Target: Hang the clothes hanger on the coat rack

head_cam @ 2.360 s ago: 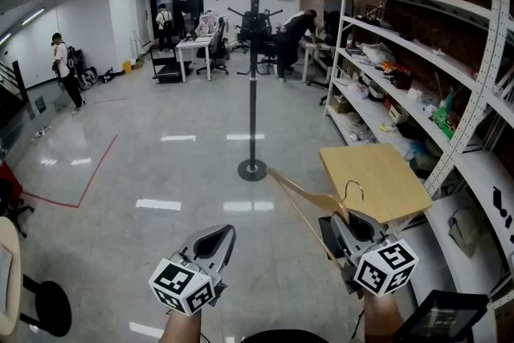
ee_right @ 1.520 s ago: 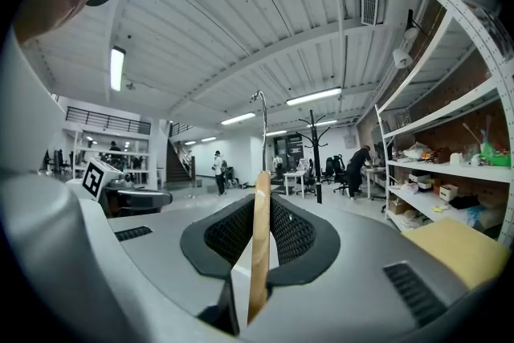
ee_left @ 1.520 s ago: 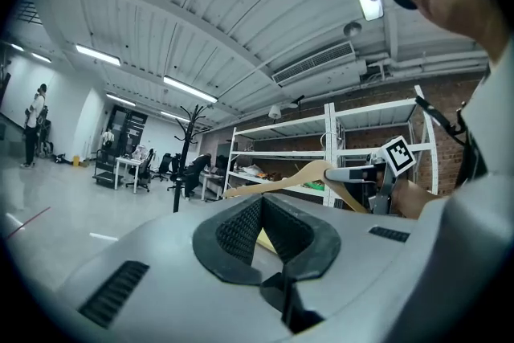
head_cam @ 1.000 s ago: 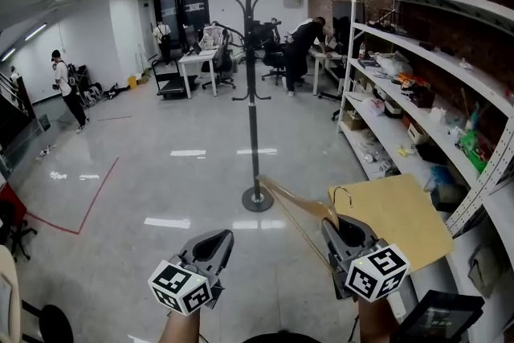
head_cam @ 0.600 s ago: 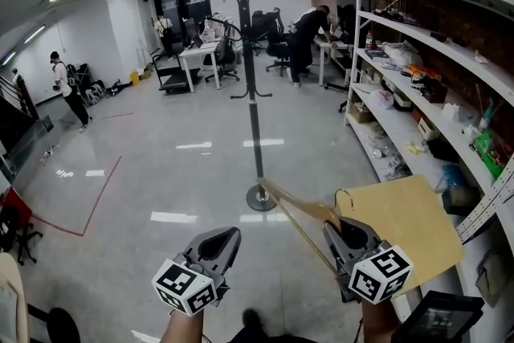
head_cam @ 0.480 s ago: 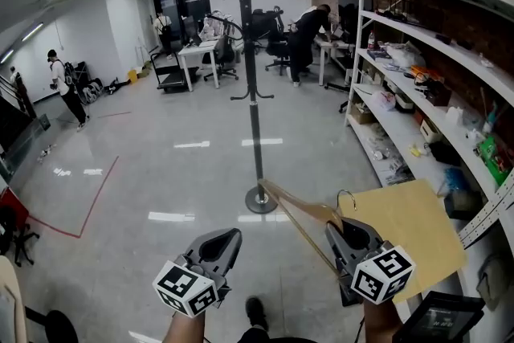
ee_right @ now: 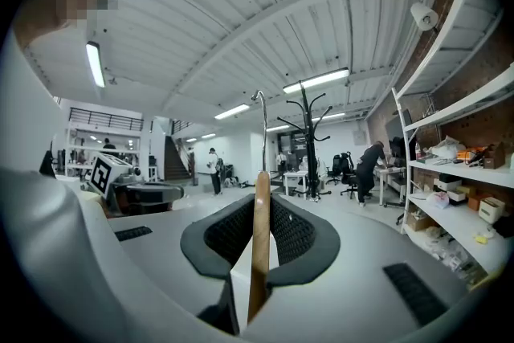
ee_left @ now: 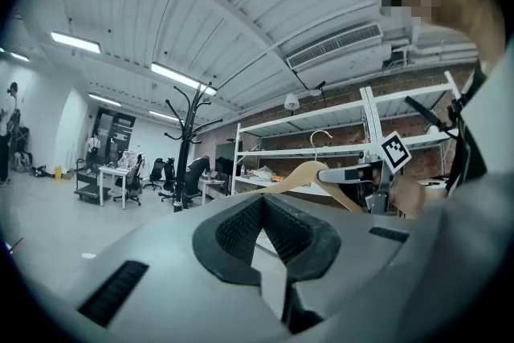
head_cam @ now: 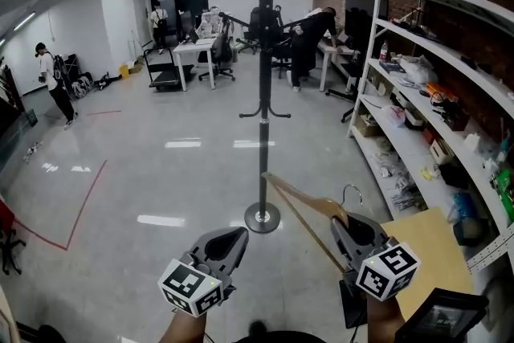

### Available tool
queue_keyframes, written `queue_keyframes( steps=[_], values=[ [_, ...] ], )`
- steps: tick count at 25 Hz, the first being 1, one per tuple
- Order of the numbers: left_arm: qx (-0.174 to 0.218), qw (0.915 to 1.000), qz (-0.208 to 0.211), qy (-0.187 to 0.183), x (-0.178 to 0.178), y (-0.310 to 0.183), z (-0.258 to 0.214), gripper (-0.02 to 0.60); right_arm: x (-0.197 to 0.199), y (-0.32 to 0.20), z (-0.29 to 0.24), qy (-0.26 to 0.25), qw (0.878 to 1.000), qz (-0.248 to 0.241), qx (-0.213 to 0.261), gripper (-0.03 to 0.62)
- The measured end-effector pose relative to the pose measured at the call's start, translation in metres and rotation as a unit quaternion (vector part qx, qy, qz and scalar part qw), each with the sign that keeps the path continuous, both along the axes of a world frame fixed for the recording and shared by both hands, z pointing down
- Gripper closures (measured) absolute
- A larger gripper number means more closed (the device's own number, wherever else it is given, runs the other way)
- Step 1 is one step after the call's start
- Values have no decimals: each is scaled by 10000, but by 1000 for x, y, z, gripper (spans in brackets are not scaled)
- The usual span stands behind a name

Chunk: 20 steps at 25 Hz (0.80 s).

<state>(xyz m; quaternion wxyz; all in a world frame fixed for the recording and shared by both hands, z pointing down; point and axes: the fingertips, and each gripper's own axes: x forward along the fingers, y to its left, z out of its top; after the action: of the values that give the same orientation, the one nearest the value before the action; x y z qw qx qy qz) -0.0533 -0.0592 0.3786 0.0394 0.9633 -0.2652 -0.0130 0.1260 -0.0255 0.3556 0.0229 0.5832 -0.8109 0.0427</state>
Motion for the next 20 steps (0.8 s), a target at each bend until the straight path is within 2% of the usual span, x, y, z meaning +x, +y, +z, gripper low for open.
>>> queue_keyframes(
  steps=[10,15,20],
  values=[
    [-220,9997,79,54,15,-97,19,583,11,-90,14,-53,9997,14,-247,537],
    [-74,9998,82,-138,54,-161,20,583,41,-156,19,-176,9996,-181,-149,537],
    [-90,9996,-231,-99,100,-230,10,583,77,-230,4,-99,9978,-654,-8,537]
  ],
)
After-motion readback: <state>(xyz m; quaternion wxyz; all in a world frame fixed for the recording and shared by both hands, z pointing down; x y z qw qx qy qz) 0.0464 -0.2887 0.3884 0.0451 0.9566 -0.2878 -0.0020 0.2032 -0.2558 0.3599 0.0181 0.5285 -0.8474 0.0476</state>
